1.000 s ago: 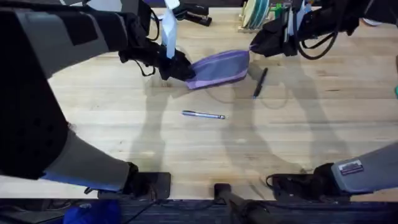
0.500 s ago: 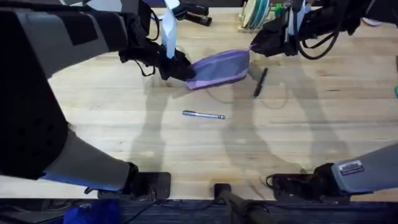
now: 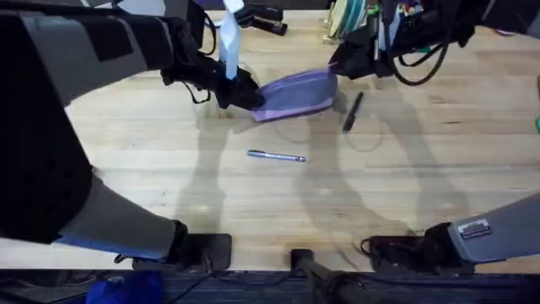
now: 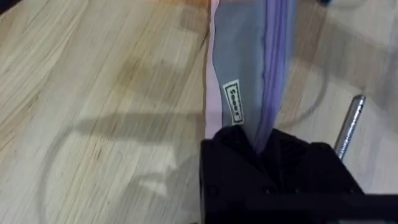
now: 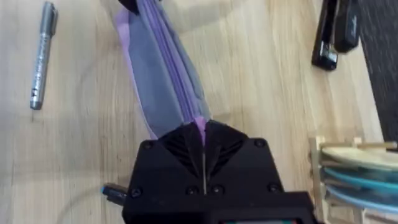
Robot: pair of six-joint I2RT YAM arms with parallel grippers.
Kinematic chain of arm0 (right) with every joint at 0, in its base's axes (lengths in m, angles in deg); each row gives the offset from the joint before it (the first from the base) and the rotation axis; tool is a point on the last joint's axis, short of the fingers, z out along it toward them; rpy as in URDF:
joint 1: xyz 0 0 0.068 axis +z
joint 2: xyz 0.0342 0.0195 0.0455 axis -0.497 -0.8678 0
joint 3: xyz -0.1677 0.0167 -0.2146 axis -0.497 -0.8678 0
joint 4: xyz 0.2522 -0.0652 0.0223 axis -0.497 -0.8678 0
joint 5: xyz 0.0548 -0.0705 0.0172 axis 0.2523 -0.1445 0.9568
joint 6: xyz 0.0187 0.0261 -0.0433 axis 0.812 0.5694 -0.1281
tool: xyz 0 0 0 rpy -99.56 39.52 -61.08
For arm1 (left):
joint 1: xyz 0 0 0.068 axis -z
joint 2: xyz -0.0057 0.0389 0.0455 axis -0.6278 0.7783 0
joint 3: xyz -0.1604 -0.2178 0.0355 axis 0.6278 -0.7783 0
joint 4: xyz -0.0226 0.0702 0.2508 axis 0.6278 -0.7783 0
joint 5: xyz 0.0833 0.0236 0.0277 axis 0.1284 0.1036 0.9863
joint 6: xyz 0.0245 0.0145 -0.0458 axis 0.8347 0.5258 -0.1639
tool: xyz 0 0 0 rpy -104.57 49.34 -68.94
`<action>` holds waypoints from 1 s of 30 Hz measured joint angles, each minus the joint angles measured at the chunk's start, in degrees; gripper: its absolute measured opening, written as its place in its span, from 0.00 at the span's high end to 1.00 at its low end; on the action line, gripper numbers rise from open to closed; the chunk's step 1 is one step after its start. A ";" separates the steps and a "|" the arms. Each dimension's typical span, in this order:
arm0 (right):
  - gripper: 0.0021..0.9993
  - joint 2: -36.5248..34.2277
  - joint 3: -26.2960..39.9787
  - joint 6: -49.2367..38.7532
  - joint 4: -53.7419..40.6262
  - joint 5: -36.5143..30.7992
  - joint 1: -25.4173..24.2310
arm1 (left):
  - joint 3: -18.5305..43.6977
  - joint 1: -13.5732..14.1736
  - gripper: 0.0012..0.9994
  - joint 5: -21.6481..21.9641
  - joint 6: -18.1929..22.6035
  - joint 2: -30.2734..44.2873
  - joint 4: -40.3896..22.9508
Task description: Unzip the bag, pick up the pens from the table one at a time and place them inside, then zip the bag closed.
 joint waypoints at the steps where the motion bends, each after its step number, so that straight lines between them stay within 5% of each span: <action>1: 0.97 0.02 0.03 -0.12 0.12 0.00 0.50 | 0.00 0.00 0.96 0.00 0.00 0.00 0.00; 30: 0.97 0.02 0.66 -0.99 3.44 -1.66 14.25 | 0.00 -0.07 0.96 0.20 0.02 0.00 -0.46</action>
